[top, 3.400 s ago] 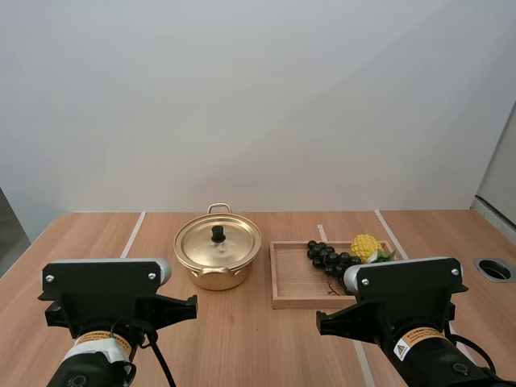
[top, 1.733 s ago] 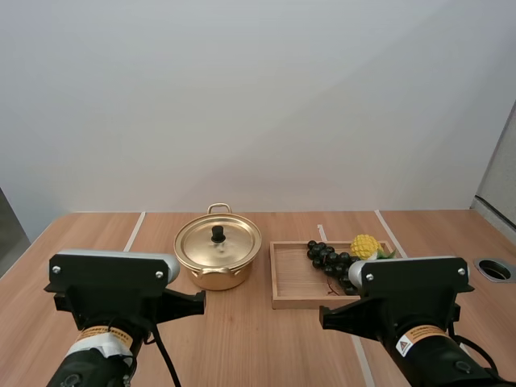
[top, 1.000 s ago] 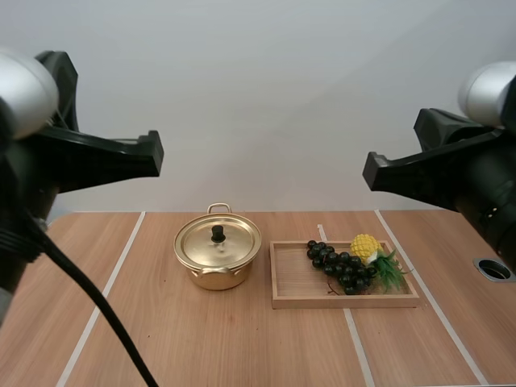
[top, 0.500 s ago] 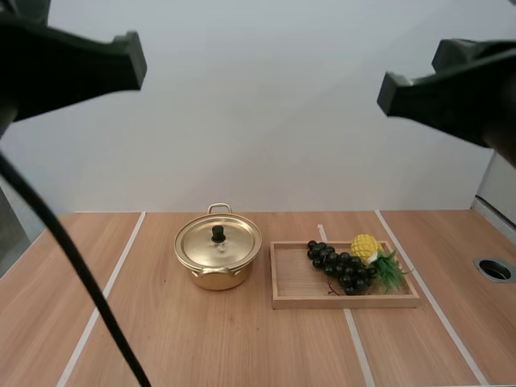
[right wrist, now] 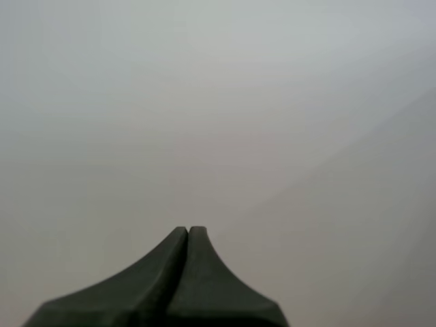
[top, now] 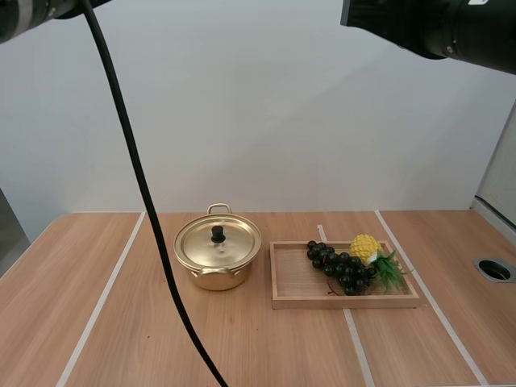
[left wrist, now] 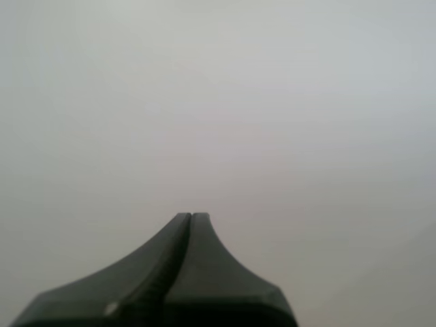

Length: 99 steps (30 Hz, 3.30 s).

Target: Open the pot, put the grape inside, and close it

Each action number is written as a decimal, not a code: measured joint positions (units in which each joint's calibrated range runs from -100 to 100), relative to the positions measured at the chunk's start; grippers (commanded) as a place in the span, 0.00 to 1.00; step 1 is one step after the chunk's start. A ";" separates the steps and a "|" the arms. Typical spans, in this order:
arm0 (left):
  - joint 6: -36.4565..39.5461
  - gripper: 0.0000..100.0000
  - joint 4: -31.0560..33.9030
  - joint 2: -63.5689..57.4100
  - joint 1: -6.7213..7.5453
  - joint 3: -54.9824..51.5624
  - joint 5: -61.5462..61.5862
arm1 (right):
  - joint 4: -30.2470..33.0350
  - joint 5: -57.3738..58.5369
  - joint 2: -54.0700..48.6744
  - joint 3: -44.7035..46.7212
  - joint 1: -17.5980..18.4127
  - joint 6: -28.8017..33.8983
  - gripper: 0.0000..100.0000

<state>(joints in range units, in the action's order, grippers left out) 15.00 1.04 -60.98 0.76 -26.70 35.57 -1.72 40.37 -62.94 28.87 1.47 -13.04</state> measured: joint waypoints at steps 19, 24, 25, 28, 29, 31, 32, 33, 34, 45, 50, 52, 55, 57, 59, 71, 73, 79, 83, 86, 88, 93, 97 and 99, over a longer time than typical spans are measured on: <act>0.00 0.24 0.00 1.15 0.00 0.16 0.30 | 0.00 -0.33 1.13 -0.25 0.00 0.00 0.03; 0.00 0.92 0.00 1.15 0.00 0.16 0.67 | 0.00 -0.33 1.13 -0.25 0.00 2.69 0.85; 0.00 1.00 0.00 1.15 0.00 0.16 1.17 | 0.00 -0.33 1.13 -0.25 0.00 3.35 1.00; 0.00 1.00 0.00 1.15 0.00 0.16 3.82 | 0.00 -0.33 1.13 -0.25 0.00 4.49 1.00; 0.00 1.00 0.00 1.15 0.00 0.16 4.83 | 0.00 -0.15 1.13 -0.25 0.00 4.73 1.00; -0.37 1.00 0.00 1.15 0.00 0.16 6.68 | 0.00 0.77 1.13 -0.25 0.00 4.84 1.00; -0.77 1.00 0.00 1.15 0.00 0.16 7.30 | 0.00 1.08 1.13 -0.25 0.00 4.94 1.00; -0.88 1.00 0.00 1.15 0.00 0.16 7.65 | 0.00 1.29 1.13 -0.25 0.00 5.05 1.00; -1.10 1.00 0.00 1.15 0.00 0.16 7.63 | 0.00 1.42 1.13 -0.25 0.00 5.05 1.00; -17.12 1.00 -2.66 6.20 0.00 0.62 18.86 | -0.58 6.69 1.40 -0.25 0.00 -1.16 1.00; -24.05 1.00 -4.61 13.69 0.00 0.62 26.46 | -0.83 11.81 2.85 -0.25 0.00 -3.25 1.00; -25.98 1.00 -5.21 16.79 0.00 0.62 28.94 | -0.83 13.80 3.59 -0.25 0.00 -3.66 1.00; -29.31 1.00 -6.02 22.07 0.00 0.62 32.23 | -0.83 17.07 4.64 -0.25 0.00 -4.29 1.00; -31.72 1.00 -6.33 25.25 0.00 0.62 34.30 | -0.93 19.63 5.17 -0.25 0.00 -4.94 1.00; -34.32 1.00 -6.46 27.79 0.00 0.62 35.67 | -0.93 22.17 5.56 -0.25 0.00 -5.63 1.00; -44.30 1.00 -11.65 39.54 0.00 2.03 47.47 | -1.29 26.18 6.10 -0.25 -0.32 -10.92 1.00; -44.66 1.00 -12.05 42.10 0.00 4.10 51.62 | -1.29 26.60 6.10 -0.25 -0.32 -11.93 1.00; -45.20 1.00 -12.16 50.18 1.56 12.45 62.47 | -1.29 27.95 6.10 -0.25 -0.32 -13.25 1.00; -45.20 1.00 -11.10 54.42 3.20 17.54 63.62 | -1.29 29.57 6.10 -0.25 -0.32 -13.61 1.00; -45.59 1.00 -9.64 57.46 3.95 19.77 63.82 | -1.29 31.04 6.10 -0.25 -0.32 -13.93 1.00; -46.05 1.00 -9.03 59.39 4.02 20.16 63.82 | -1.29 31.60 6.10 -0.25 -0.32 -14.00 1.00; -46.95 1.00 -8.32 62.82 4.02 20.26 63.82 | -1.29 31.99 6.10 -0.25 -0.32 -14.12 1.00; -47.92 1.00 -8.88 64.29 4.02 20.26 64.34 | -1.29 31.99 6.10 -0.25 -0.32 -14.12 1.00; -48.53 1.00 -9.66 64.87 4.02 20.26 64.34 | -1.29 31.99 6.10 -0.25 -0.32 -14.12 1.00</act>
<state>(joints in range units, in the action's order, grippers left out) -33.53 -8.62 3.89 4.78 -6.44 99.91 -3.02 72.35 -56.84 28.62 1.16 -27.17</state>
